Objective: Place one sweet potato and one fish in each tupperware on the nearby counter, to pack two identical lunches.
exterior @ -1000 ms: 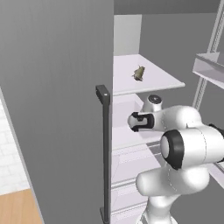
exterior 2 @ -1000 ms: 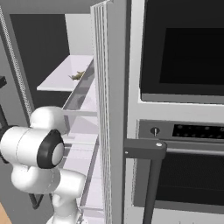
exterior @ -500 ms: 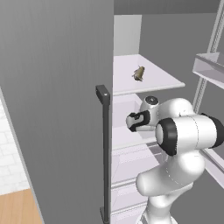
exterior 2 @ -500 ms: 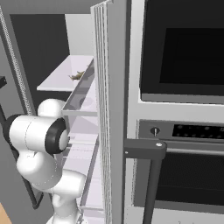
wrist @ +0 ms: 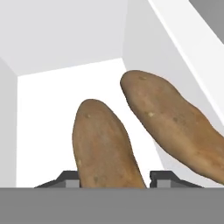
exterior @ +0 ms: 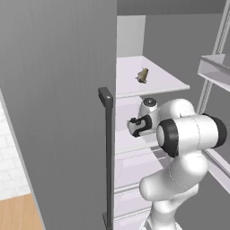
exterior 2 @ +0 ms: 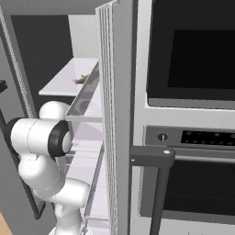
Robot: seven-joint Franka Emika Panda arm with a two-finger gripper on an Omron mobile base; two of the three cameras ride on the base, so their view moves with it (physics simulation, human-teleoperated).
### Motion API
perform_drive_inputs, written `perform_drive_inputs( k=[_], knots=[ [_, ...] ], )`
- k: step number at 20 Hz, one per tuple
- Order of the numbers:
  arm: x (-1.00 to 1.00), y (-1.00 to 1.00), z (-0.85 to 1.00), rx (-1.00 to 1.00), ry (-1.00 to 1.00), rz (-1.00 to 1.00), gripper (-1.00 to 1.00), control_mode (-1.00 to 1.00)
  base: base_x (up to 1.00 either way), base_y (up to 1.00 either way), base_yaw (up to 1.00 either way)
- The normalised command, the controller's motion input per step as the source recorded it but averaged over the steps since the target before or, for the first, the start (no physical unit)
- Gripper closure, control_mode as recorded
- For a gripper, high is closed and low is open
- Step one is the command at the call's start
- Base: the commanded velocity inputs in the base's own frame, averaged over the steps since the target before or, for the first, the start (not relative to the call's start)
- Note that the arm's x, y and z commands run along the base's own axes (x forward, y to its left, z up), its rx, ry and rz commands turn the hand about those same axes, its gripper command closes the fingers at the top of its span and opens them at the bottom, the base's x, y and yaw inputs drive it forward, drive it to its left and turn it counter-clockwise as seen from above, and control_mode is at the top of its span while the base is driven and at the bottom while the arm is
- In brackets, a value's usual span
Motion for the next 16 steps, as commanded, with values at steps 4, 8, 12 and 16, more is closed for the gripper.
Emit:
perform_drive_inputs(
  k=[4,8,12,16],
  knots=[
    [-0.5,0.06,-0.02,-0.03,0.0,0.0,1.0,-1.0,0.0,0.0,0.0],
    [-1.0,0.0,0.56,0.0,-0.18,0.0,1.0,-1.0,0.0,0.0,0.0],
    [-1.0,0.0,1.0,0.0,-0.22,0.0,1.0,-1.0,0.0,0.0,0.0],
    [-1.0,0.01,1.0,0.0,-0.17,0.0,1.0,-1.0,0.0,0.0,0.0]
  ],
)
